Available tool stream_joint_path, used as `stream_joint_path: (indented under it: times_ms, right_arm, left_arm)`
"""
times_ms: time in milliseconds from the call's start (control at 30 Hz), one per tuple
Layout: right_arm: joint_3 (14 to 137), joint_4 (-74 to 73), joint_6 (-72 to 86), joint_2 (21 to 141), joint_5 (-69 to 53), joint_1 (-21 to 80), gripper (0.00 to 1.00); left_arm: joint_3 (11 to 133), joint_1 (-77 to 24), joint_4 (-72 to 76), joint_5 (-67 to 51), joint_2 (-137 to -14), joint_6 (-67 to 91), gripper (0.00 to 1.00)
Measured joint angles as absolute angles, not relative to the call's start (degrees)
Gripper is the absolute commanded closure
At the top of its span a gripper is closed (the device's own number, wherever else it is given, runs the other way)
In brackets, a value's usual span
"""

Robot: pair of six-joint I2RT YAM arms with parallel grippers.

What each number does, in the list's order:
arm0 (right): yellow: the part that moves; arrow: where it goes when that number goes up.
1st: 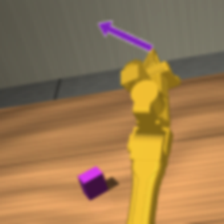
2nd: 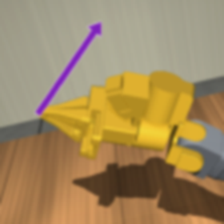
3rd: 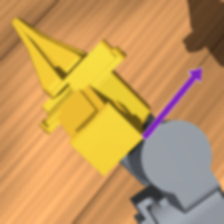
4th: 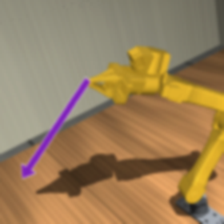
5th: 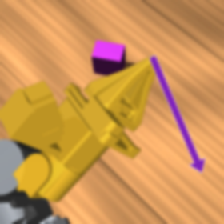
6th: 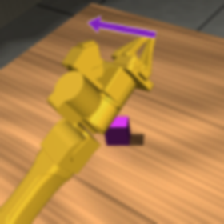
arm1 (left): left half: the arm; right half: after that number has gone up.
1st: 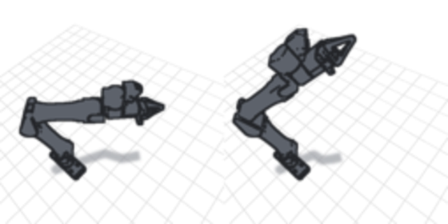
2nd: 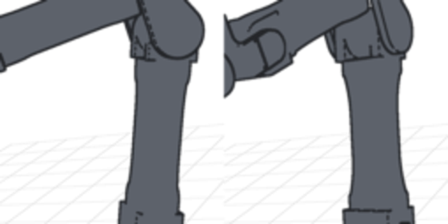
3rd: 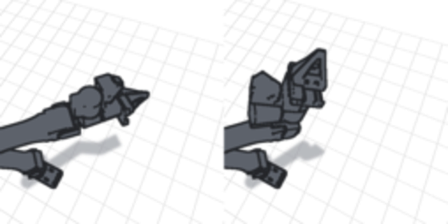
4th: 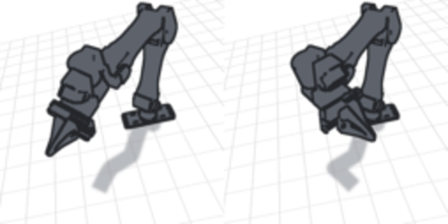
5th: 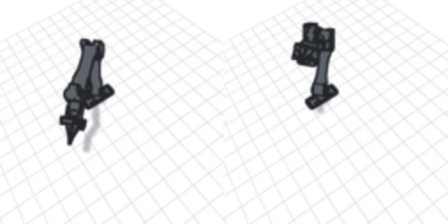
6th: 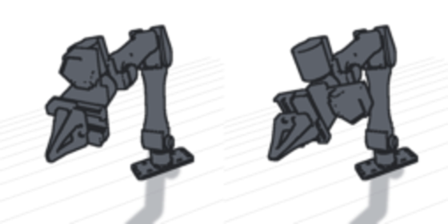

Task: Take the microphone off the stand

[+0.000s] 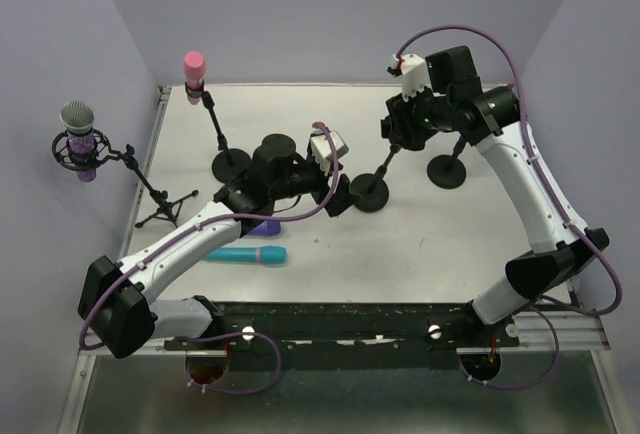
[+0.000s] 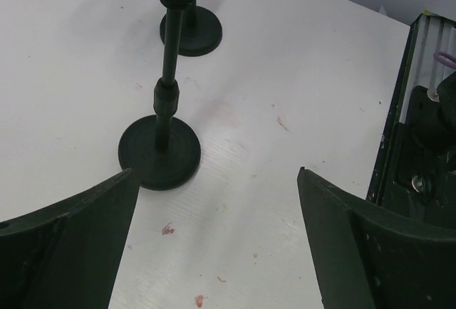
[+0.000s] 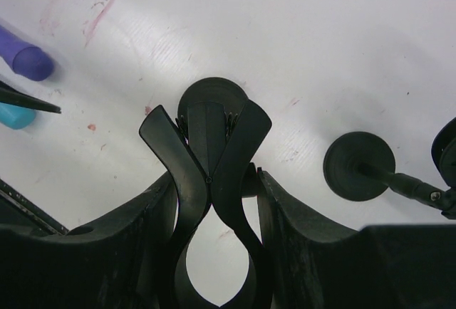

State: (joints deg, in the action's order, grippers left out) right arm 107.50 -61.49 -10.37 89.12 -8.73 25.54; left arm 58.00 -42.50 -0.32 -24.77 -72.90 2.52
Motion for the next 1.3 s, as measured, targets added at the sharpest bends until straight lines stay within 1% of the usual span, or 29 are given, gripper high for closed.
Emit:
stream_joint_path:
  times_ms: [233, 500, 600, 733, 933, 1167, 1300]
  right_arm:
    - [114.8, -62.7, -11.1, 97.0, -6.6, 26.9, 0.99]
    - [114.0, -59.6, -14.0, 98.1, 0.9, 35.1, 0.99]
    - [112.4, -57.7, -14.1, 98.2, 2.8, 36.4, 1.0]
    - [109.7, -55.6, -13.5, 99.7, 3.3, 36.5, 0.99]
    - [109.0, -56.6, -12.5, 106.5, 3.4, 36.3, 0.99]
    - [113.4, -58.4, -9.5, 110.1, 7.7, 34.7, 0.99]
    - [118.9, -58.5, -7.7, 114.0, 9.9, 31.2, 0.99]
  left_arm:
    - [55.7, -36.3, -2.9, -28.6, -70.1, 5.1, 0.01]
    - [53.0, -32.5, -2.9, -29.8, -66.1, 7.1, 0.02]
    - [51.4, -31.7, -2.4, -30.4, -64.6, 7.9, 0.02]
    - [49.2, -30.5, -0.9, -31.3, -64.0, 10.1, 0.02]
    - [46.2, -29.3, 0.2, -31.8, -62.2, 11.2, 0.01]
    - [43.6, -26.9, 0.8, -32.9, -59.3, 11.9, 0.02]
    - [43.2, -25.9, 1.1, -33.5, -59.0, 12.2, 0.02]
